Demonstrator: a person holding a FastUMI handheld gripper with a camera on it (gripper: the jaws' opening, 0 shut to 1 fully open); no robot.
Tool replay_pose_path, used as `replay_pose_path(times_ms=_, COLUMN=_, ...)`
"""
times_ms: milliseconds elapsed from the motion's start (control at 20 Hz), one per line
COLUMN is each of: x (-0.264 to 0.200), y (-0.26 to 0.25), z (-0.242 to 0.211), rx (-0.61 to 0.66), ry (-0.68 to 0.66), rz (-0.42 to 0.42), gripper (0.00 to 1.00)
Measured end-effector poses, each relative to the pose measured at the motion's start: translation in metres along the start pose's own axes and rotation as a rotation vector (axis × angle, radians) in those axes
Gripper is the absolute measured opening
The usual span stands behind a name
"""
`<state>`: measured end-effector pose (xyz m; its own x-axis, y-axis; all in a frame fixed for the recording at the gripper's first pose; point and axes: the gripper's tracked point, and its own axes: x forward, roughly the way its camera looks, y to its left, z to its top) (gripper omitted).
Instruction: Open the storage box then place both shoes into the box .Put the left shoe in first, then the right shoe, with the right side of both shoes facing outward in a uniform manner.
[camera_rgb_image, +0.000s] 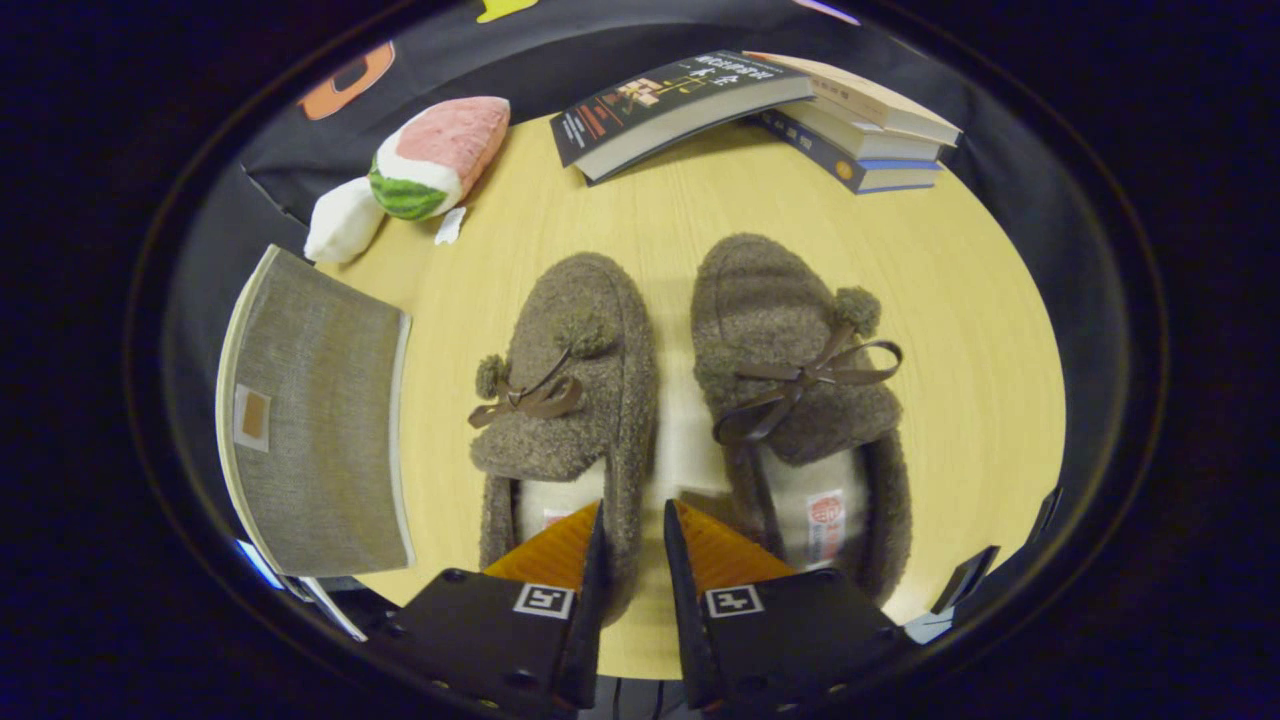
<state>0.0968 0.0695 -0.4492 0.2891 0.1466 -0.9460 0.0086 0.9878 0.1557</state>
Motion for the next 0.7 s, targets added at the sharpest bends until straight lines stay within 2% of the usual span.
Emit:
replay_pose_path(times_ms=100, x=0.001, y=0.003, z=0.002, rx=0.038, ry=0.003, rz=0.013, gripper=0.18)
replay_pose_path(times_ms=200, x=0.001, y=0.004, z=0.003, rx=0.025, ry=0.008, rz=0.011, gripper=0.15)
replay_pose_path(times_ms=300, x=0.0, y=0.005, z=0.002, rx=0.034, ry=0.02, rz=0.021, gripper=0.02)
replay_pose_path(times_ms=450, x=-0.005, y=0.002, z=0.004, rx=0.053, ry=0.015, rz=0.048, gripper=0.02)
replay_pose_path(times_ms=700, x=-0.044, y=0.006, z=0.005, rx=0.109, ry=0.017, rz=0.097, gripper=0.0)
